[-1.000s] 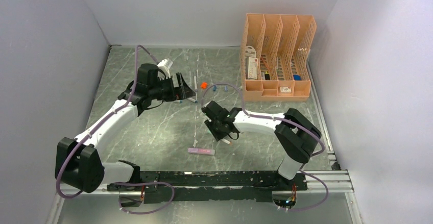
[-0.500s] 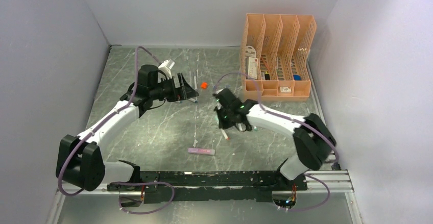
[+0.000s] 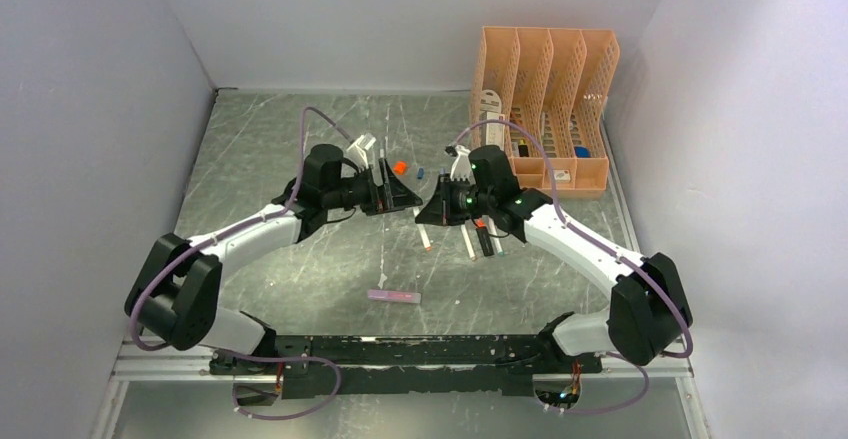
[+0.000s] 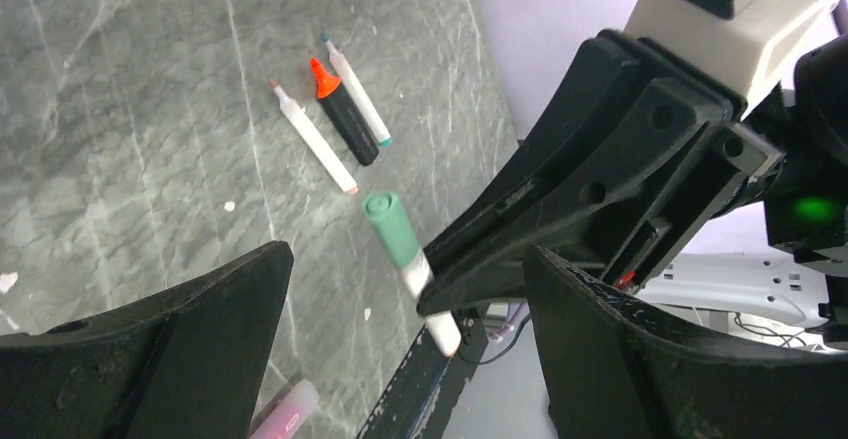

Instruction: Open the pen caps

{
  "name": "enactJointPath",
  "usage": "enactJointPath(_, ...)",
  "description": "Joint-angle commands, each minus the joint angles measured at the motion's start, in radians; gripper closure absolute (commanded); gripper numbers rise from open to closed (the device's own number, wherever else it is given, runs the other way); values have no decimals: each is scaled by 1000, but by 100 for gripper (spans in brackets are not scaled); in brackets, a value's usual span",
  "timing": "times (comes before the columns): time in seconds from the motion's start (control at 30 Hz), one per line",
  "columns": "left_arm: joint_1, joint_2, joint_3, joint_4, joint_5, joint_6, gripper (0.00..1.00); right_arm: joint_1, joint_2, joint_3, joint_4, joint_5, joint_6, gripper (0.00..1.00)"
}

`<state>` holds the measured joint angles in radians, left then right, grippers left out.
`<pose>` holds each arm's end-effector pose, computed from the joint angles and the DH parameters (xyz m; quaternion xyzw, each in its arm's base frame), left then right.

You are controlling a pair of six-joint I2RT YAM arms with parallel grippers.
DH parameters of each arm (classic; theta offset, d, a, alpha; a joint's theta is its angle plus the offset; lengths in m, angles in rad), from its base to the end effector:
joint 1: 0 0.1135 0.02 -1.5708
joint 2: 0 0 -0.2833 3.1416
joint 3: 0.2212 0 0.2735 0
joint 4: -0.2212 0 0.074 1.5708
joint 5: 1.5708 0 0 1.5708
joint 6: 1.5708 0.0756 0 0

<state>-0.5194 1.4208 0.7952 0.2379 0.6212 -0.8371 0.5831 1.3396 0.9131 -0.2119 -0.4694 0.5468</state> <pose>0.2859 -0.2142 0.2348 0.0433 0.8074 -0.5307 0.2543 0.2620 0.2138 0.2492 -0.1203 0.8668 0.4095 0.2580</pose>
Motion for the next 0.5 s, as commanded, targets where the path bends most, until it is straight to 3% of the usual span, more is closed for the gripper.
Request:
enactJointPath(0.0, -21, 25, 10, 124, -23, -48, 3, -3, -4, -13, 71, -89, 48, 100)
enactJointPath(0.17, -40, 59, 33, 112, -51, -46, 9, -3, -13, -24, 87, -93, 56, 100)
enactJointPath(0.3, -48, 78, 43, 114, -49, -50, 27, -5, -19, -32, 88, -83, 58, 100)
enactJointPath(0.47, -50, 89, 38, 129, -42, -60, 42, -6, -19, -38, 83, -69, 53, 100)
